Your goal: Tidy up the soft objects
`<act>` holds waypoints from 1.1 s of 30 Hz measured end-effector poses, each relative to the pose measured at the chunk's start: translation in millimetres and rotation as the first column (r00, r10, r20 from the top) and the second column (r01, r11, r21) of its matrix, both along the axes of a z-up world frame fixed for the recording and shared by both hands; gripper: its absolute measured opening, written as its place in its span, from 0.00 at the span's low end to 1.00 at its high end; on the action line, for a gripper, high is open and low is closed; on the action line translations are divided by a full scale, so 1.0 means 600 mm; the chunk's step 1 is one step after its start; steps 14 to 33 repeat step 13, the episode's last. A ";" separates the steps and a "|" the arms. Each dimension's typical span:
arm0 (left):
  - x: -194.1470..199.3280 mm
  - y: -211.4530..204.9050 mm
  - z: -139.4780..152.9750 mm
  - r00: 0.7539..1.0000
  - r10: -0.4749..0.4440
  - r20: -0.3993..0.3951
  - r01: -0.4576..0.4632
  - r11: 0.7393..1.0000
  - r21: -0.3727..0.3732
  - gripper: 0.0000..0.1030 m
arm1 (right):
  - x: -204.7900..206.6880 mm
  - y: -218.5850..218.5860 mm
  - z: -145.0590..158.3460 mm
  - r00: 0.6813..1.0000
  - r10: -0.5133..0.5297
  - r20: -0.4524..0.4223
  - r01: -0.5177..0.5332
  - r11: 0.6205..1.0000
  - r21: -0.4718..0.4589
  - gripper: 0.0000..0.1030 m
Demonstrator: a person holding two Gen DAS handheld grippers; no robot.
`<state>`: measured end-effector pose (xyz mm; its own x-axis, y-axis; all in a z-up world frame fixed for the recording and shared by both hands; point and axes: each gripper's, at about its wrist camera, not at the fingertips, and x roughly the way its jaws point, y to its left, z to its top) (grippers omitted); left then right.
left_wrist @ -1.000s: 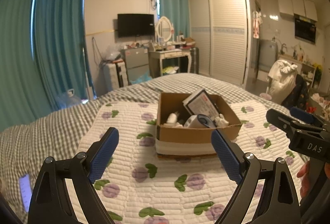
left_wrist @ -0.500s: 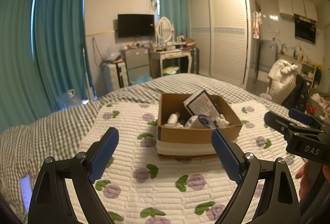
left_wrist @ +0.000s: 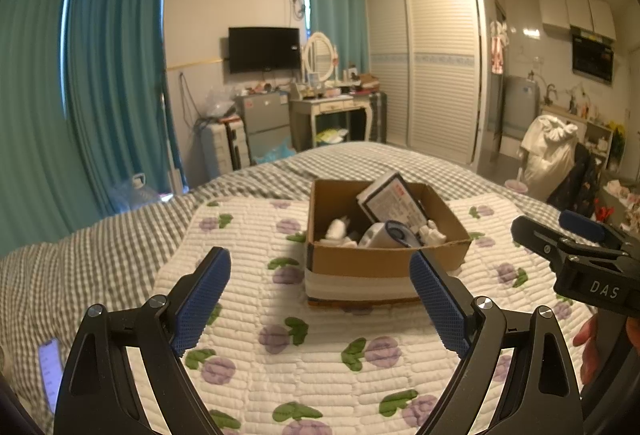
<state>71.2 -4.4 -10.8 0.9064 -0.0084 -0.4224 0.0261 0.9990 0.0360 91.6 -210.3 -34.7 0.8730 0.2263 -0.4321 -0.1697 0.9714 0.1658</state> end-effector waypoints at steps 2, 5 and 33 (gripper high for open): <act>0.000 0.000 0.000 1.000 -0.001 0.001 0.001 1.000 0.000 0.90 | 0.000 0.000 0.000 1.000 0.001 0.000 -0.001 1.000 0.001 1.00; 0.000 0.000 -0.001 1.000 0.002 -0.001 -0.002 1.000 0.001 0.90 | 0.000 0.000 0.000 1.000 0.000 -0.001 0.000 1.000 0.000 1.00; -0.002 0.005 -0.009 1.000 0.011 -0.017 -0.011 1.000 -0.010 0.90 | 0.000 0.002 -0.004 1.000 0.000 -0.005 0.000 1.000 0.005 1.00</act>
